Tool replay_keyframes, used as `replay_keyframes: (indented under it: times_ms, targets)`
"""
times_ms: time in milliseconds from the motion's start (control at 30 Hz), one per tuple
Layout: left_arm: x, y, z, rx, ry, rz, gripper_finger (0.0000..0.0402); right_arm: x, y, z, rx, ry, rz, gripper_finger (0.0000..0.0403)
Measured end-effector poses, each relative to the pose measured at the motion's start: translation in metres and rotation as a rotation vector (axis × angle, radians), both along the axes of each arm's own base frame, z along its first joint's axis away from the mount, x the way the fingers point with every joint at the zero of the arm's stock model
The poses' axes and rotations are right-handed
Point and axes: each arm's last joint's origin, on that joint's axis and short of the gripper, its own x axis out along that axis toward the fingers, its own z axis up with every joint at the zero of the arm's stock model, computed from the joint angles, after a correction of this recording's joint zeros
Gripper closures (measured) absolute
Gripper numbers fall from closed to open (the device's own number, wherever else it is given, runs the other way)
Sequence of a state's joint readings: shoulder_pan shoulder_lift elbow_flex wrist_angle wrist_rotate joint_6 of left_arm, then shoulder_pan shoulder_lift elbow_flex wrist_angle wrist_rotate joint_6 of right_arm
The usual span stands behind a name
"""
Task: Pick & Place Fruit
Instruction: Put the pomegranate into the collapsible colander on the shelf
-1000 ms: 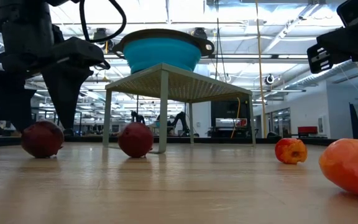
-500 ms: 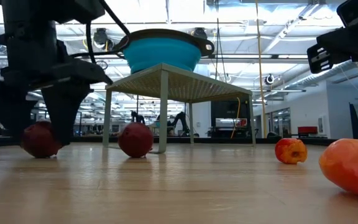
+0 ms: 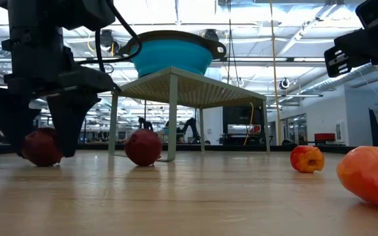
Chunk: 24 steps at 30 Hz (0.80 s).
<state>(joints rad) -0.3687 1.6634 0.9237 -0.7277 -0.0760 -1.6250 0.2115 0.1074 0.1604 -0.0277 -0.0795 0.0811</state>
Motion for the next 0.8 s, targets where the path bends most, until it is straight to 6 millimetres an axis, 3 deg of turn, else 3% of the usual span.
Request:
replay_keyframes:
  times_ms: [333,800]
  targets:
    - [-0.0005,-0.0008,-0.0001,-0.028,0.013,-0.002,0.0059,0.0000,0.0000,0.0000,0.000,0.000,0.000,0.0403]
    - [-0.0001,-0.0005,0.0002,-0.019,0.008,-0.026,0.0215,0.0000,0.0000,0.0000,0.000,0.000,0.000,0.0403]
